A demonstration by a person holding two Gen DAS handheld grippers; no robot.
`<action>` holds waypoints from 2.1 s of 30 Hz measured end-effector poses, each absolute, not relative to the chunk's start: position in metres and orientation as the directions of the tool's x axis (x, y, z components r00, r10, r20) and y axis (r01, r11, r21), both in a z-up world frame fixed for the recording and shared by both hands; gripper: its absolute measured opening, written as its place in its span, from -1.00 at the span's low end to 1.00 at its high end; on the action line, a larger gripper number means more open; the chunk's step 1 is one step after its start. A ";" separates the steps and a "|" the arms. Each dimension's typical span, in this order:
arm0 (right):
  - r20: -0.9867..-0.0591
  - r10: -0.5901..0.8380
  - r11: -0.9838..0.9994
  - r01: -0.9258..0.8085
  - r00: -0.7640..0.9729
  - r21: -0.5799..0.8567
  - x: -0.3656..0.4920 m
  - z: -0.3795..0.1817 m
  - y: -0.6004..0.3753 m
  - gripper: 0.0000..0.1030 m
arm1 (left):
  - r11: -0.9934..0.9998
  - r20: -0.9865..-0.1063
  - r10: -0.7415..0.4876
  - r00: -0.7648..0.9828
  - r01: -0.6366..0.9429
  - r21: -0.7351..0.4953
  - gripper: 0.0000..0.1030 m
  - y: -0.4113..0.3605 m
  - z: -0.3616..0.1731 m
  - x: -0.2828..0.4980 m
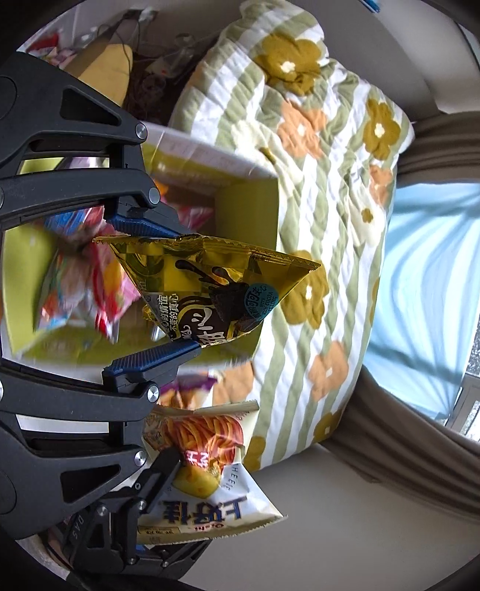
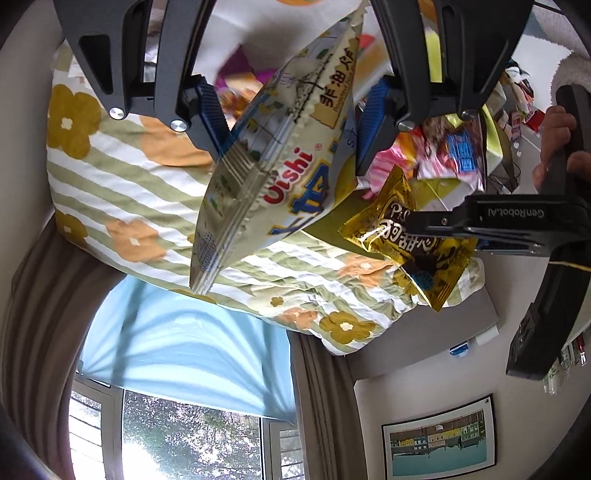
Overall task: Organize snacks
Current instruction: 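Carry both bags over the box and open both tools to drop them, then move both tools back toward the purple bag and barcode bag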
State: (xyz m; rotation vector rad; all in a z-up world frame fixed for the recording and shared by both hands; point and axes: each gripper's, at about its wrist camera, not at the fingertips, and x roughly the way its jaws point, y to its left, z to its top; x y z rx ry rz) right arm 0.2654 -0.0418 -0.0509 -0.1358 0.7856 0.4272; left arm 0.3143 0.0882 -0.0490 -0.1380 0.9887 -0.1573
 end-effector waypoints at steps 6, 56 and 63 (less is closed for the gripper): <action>-0.741 0.301 0.922 -0.382 0.600 0.066 0.298 -0.068 0.008 0.14 | 0.981 -0.848 -0.192 0.493 0.075 -0.179 -0.07 0.138 -0.078 0.354; -0.739 0.378 0.925 -0.246 0.558 0.288 0.311 -0.097 0.037 0.90 | 0.987 -0.864 -0.158 0.478 0.061 -0.146 0.83 0.191 -0.094 0.325; -0.701 0.314 0.949 -0.180 0.641 0.260 0.273 -0.067 0.011 0.90 | 0.971 -0.827 -0.230 0.513 0.177 -0.160 0.83 0.161 -0.073 0.304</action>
